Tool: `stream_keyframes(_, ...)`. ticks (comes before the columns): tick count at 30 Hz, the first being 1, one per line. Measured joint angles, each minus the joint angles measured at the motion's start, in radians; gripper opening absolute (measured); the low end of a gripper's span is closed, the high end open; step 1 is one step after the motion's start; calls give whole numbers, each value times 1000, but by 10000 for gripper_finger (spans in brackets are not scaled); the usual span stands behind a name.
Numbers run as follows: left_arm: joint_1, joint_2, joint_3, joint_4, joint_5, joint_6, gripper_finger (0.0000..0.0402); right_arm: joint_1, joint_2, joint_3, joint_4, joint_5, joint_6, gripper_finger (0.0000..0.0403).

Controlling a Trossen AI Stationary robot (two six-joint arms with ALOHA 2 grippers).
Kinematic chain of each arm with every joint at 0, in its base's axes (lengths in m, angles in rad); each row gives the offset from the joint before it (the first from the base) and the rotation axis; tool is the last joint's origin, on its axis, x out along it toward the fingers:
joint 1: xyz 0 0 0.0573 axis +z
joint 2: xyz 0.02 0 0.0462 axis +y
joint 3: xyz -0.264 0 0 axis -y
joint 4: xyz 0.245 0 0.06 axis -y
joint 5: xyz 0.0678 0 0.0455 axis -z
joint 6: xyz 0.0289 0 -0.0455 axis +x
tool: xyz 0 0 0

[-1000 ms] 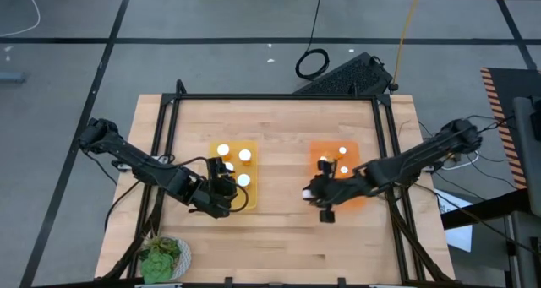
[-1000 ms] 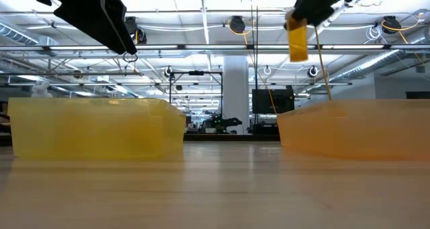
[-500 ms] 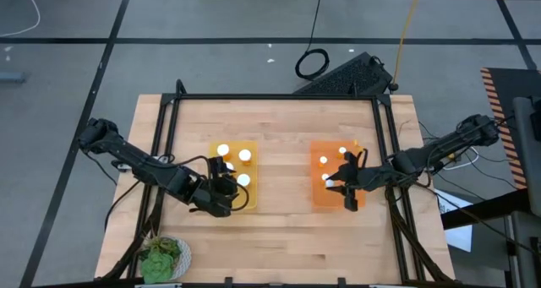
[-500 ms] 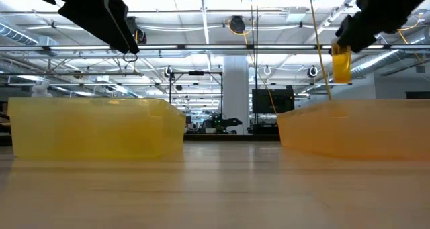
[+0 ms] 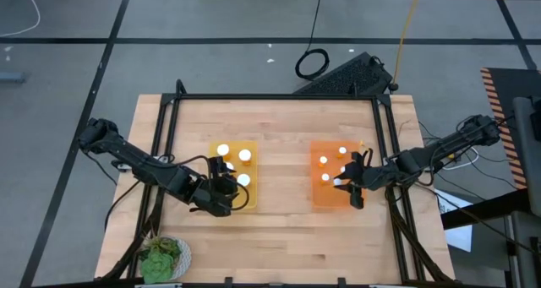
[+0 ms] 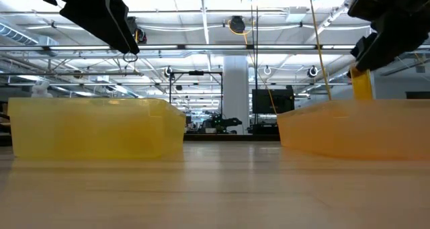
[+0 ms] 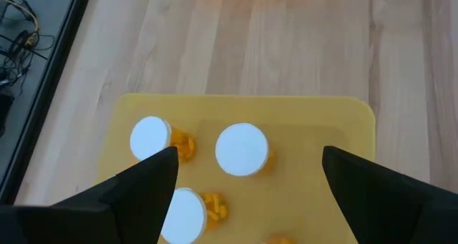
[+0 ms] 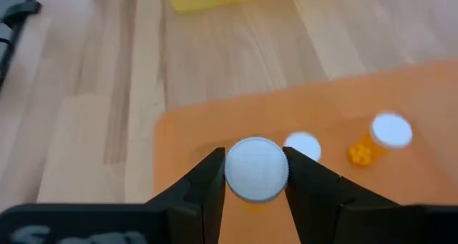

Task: Pick and place medicine bottles into bin by pill shape (circle, oval)
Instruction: Put the small orange pill bottle into the orange bin

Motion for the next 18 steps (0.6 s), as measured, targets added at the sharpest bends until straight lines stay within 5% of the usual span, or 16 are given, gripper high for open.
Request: stream_keyframes(18, 20, 0, -65, 58, 14, 18, 351, 2, -1, -170, 60, -30, 166, 122)
